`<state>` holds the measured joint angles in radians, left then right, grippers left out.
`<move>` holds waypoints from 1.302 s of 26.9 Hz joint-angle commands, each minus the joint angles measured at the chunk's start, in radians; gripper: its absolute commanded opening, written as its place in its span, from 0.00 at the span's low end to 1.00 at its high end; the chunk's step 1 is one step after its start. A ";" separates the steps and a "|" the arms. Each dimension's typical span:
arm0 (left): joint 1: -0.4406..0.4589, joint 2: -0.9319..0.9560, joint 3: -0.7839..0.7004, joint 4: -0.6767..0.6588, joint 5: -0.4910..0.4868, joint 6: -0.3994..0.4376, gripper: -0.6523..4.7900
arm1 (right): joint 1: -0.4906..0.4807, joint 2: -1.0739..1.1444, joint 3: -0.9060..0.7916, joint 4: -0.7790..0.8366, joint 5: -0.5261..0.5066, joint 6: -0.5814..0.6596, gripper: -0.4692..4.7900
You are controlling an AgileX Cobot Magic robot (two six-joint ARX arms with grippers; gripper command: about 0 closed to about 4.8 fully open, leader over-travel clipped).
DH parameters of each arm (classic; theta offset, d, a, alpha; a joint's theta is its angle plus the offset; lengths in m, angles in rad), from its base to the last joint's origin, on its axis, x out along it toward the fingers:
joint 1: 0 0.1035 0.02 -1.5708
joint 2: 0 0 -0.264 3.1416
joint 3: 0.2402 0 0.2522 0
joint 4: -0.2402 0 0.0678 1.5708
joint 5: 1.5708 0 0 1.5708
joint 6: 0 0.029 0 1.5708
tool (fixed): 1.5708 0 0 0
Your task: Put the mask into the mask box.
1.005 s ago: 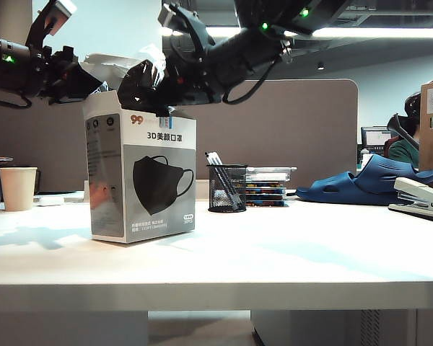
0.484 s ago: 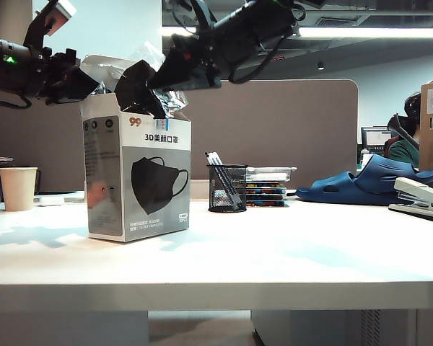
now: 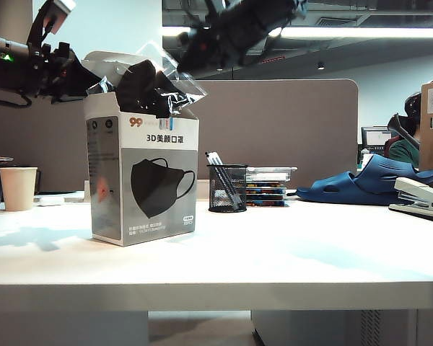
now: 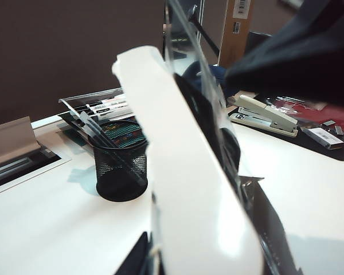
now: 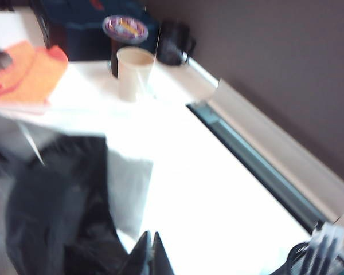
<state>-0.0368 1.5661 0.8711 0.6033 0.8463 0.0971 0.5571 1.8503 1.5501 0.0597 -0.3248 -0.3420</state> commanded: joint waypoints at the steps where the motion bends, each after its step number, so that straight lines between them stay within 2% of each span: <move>1: 0.002 -0.002 0.002 -0.034 0.013 0.002 0.11 | 0.002 -0.039 0.006 0.040 0.049 0.000 0.08; 4: 0.002 -0.002 0.002 -0.033 0.053 0.002 0.11 | -0.007 -0.045 0.008 0.095 0.133 0.002 0.08; 9: 0.002 -0.002 0.002 -0.033 0.147 0.001 0.11 | -0.032 -0.041 0.010 0.098 0.105 0.010 0.08; 11: 0.001 -0.002 0.002 -0.033 0.145 0.001 0.11 | -0.032 -0.039 0.010 0.072 0.079 0.010 0.08; 16: 0.001 -0.002 0.002 -0.032 0.134 0.005 0.11 | -0.023 -0.035 0.010 -0.043 -0.063 0.066 0.08; 20: 0.001 -0.002 0.002 -0.029 0.089 0.004 0.11 | 0.003 -0.035 0.010 -0.139 -0.086 0.065 0.08; 24: 0.000 -0.002 0.002 -0.016 -0.004 0.004 0.11 | 0.035 -0.036 0.010 -0.206 -0.086 0.064 0.08; 31: 0.000 -0.002 0.002 0.026 0.015 0.000 0.11 | 0.033 -0.036 0.010 -0.187 0.032 0.053 0.08; 33: 0.000 -0.002 0.002 0.014 0.032 0.000 0.12 | 0.021 -0.046 0.010 -0.159 0.037 0.054 0.08; 34: 0.000 -0.002 0.002 0.011 0.048 0.000 0.13 | 0.021 -0.054 0.010 -0.155 0.033 0.054 0.08; 35: 0.002 -0.002 0.002 0.011 0.057 0.000 0.19 | 0.021 -0.058 0.010 -0.154 0.034 0.054 0.11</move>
<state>-0.0376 1.5665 0.8722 0.6090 0.8780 0.0959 0.5766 1.8084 1.5536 -0.1200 -0.2874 -0.2859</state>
